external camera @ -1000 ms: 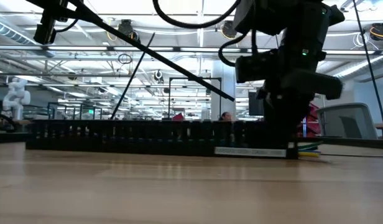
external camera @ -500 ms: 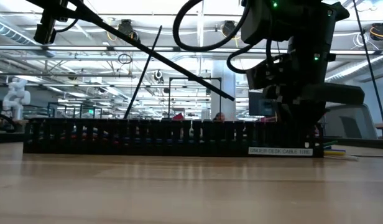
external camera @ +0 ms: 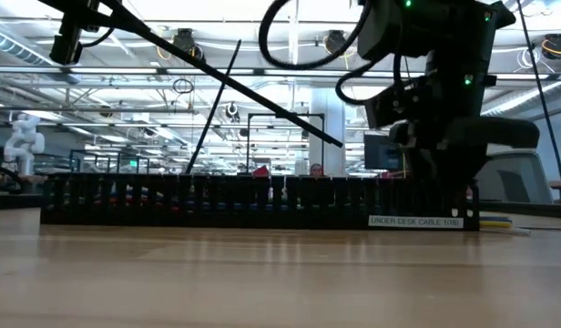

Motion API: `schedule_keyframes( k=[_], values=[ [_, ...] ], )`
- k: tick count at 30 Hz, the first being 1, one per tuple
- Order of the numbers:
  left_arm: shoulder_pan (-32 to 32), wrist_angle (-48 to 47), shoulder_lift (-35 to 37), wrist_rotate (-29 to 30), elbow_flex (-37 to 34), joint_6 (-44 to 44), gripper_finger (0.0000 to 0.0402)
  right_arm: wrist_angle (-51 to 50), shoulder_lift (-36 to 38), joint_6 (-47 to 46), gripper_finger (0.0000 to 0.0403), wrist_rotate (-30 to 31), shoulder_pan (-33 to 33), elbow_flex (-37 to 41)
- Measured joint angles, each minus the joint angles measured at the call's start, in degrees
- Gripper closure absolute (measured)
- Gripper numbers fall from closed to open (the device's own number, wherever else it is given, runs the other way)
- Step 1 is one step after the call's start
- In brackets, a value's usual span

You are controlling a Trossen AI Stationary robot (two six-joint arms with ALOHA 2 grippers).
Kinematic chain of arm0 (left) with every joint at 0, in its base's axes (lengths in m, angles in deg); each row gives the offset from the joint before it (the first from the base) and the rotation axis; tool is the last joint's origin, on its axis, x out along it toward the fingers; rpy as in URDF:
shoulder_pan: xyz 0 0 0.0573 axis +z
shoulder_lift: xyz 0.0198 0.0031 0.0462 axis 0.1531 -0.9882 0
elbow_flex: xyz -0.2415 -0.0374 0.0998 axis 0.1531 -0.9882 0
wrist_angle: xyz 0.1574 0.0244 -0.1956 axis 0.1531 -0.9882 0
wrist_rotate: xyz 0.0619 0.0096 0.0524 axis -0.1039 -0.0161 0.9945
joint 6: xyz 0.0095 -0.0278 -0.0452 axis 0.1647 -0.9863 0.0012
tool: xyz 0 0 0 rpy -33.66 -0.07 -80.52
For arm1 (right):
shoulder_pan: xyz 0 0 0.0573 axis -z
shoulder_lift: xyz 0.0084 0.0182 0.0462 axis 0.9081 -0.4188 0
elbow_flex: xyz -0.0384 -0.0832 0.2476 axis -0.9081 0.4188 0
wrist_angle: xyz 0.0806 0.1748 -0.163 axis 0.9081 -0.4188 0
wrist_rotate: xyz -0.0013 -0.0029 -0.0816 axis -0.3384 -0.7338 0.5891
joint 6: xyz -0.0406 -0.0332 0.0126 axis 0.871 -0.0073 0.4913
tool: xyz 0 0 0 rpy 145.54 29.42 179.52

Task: Ziptie cables
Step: Insert the black cover of the black cable duct

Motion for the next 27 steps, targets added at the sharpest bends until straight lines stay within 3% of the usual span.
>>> schedule_keyframes(
  k=[9,19,27],
  values=[
    [0.0,-0.05,0.0,-1.03,0.0,0.23,0.0394,-1.44,4.63,-3.16,0.0245,-2.39,0.24,-0.07],
    [0.0,1.12,0.37,-5.01,0.0,0.2,0.0394,-6.54,11.52,-3.17,0.0227,-2.18,0.33,-0.22],
    [0.0,5.64,1.79,-20.3,0.02,-0.03,0.0394,-18.06,17.33,-5.04,0.0227,0.63,0.33,-0.22]
  ],
)
